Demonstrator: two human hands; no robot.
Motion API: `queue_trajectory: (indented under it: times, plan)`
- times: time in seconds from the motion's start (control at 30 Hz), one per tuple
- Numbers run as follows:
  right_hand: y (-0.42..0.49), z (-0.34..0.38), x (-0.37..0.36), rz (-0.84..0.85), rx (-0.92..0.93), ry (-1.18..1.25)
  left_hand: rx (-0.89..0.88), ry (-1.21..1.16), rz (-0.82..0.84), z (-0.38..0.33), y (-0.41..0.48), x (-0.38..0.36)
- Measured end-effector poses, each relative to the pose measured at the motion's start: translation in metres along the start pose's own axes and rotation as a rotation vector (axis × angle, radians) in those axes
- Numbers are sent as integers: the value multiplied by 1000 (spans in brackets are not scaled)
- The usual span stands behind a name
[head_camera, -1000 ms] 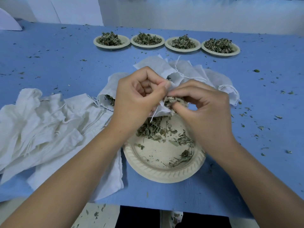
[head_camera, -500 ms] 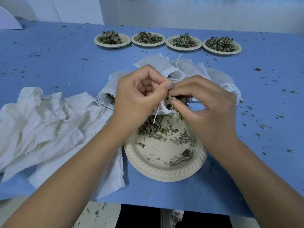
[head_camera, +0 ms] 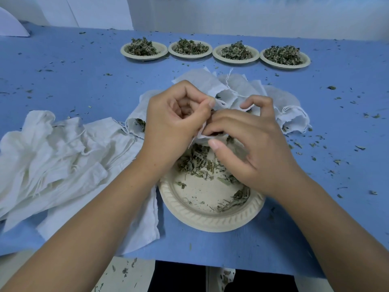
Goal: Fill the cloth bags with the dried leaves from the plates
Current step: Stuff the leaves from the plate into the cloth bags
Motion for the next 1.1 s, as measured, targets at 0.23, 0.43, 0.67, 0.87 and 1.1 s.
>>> queue_trajectory:
  times: [0.23, 0.43, 0.67, 0.87, 1.1]
  plan:
    - [3, -1, 4, -6, 2, -54, 29, -36, -19, 0, 1, 2]
    - [4, -1, 11, -53, 15, -135, 62, -69, -27, 0, 0, 2]
    - [4, -13, 11, -44, -187, 96, 71, -74, -9, -1, 1, 1]
    - [-2, -49, 8, 107, -583, 283, 80, -48, -125, 2, 5, 11]
    - [3, -36, 16, -95, -437, 397, 64, -29, -127, 0, 6, 10]
Point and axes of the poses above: each hand's wrist, its own y-axis towards the middle knuckle, its own x-axis out of the back of the hand, z = x × y, the point moved 7 cm from there along y, towards the middle knuckle, and after that the axes turned 13 degrees about -z, right-handed, at the moved point
